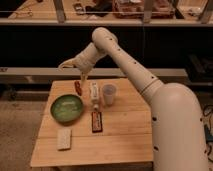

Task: Place the bottle in the ceramic bowl

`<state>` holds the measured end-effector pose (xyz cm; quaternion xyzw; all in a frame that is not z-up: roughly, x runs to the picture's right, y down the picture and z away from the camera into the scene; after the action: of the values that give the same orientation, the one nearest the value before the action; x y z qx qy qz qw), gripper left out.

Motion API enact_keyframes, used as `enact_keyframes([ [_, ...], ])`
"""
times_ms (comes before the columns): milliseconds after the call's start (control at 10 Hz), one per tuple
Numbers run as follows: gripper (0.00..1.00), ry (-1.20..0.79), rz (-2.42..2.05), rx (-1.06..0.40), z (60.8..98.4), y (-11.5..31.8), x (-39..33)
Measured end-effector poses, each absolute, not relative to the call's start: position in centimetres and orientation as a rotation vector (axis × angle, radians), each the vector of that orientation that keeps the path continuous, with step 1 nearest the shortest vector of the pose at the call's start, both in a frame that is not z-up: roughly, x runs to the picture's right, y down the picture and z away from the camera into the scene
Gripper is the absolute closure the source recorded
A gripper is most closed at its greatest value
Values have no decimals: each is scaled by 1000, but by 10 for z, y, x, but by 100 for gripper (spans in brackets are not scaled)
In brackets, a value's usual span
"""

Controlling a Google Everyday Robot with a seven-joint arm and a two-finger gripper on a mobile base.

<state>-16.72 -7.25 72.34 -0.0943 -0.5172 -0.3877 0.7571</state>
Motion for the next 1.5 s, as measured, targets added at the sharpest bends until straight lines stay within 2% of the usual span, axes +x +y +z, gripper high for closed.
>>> enact_keyframes([
  [400,20,-1111,-869,-202,725,-74,-164],
  [600,20,-1030,-987,-175,733,-85,-150],
  [900,20,-789,-1317,-152,745,-118,-108],
  [1100,20,-525,-1542,-183,753,-148,-74],
  [1300,20,-343,-1626,-205,759,-167,-54],
  [1500,20,-247,-1658,-217,761,-178,-44],
])
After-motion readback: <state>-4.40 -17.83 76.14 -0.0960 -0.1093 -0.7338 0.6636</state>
